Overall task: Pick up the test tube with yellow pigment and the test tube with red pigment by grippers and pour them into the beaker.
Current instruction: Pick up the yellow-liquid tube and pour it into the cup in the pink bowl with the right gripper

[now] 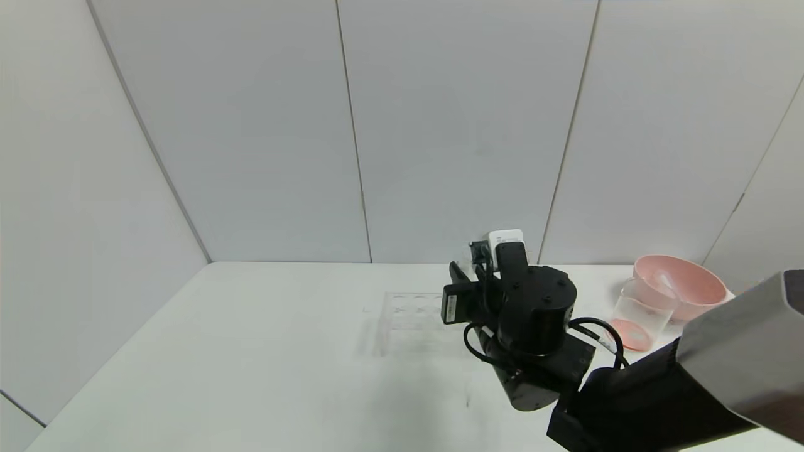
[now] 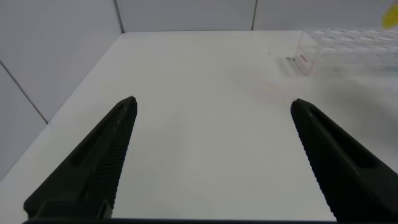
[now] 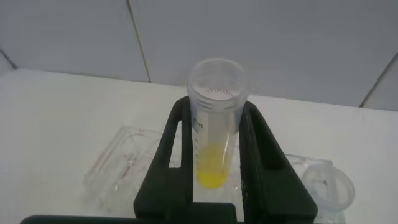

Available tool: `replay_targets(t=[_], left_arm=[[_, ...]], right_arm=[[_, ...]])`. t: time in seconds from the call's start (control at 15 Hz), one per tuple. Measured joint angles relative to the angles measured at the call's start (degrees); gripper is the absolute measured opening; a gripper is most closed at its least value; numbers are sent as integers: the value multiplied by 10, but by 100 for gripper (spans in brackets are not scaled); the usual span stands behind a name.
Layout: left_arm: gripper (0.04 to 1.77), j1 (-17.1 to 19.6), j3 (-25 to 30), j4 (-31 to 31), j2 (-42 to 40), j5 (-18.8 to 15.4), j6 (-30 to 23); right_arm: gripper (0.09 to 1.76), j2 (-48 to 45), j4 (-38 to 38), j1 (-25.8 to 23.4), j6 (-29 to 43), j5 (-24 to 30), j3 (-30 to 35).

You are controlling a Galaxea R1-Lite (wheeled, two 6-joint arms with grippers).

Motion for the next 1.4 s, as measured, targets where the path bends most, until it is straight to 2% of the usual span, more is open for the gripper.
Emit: replay_targets(t=[0.33,0.53,0.8,1.13,1.4], left_arm=[[176,0,0,0,0,0,0],[176,0,0,0,0,0,0],[176,0,0,0,0,0,0],[176,0,0,0,0,0,0],[176,0,0,0,0,0,0]], right_arm=[[49,-63,5,0,-14,-2,-12],[49,-115,9,-23,-54,-5,-2],[49,-192,27,-116,-118,6,25],[49,-255,127,-257,-107,17,44],[49,-276,200,-338,-65,106,47]])
